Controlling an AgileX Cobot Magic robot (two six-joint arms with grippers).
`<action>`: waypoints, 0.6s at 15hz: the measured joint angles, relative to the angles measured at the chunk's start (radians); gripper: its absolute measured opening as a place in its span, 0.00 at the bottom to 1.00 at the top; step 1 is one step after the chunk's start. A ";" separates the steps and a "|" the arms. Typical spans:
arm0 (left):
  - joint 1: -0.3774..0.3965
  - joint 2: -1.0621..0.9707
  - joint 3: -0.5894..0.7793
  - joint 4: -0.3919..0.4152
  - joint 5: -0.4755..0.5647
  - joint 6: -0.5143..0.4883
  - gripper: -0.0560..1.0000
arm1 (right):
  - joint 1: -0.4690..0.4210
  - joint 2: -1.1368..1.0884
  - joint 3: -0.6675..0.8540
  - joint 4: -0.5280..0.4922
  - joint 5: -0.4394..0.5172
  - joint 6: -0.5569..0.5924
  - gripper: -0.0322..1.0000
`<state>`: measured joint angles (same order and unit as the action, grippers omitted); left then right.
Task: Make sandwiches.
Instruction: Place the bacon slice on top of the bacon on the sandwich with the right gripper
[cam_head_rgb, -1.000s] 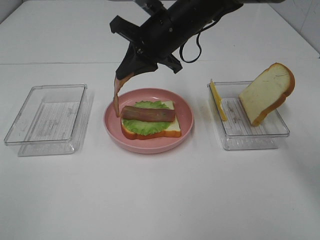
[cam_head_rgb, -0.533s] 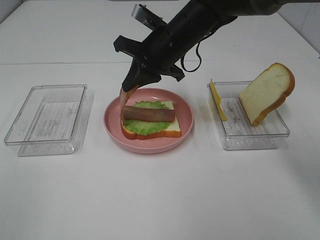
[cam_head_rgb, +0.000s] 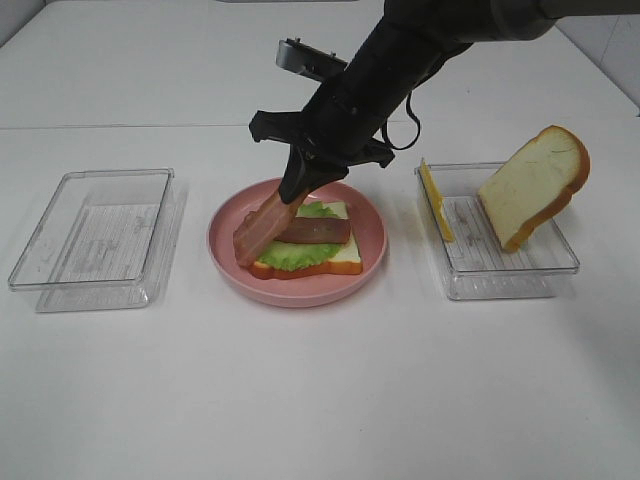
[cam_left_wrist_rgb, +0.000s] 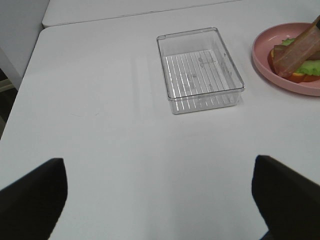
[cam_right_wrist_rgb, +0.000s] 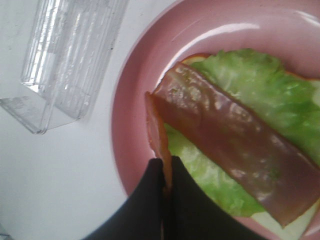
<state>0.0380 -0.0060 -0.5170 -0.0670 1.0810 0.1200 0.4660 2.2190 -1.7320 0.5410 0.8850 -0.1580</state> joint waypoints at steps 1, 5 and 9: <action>0.000 0.000 0.000 0.000 0.000 0.000 0.92 | 0.000 0.000 0.000 -0.037 -0.005 0.015 0.05; 0.000 0.000 0.000 0.000 0.000 0.000 0.92 | 0.000 0.000 0.000 -0.166 -0.030 0.073 0.05; 0.000 0.000 0.000 0.000 0.000 0.000 0.92 | 0.000 0.021 -0.001 -0.195 -0.030 0.082 0.05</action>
<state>0.0380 -0.0060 -0.5170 -0.0670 1.0810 0.1200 0.4660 2.2400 -1.7330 0.3460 0.8550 -0.0760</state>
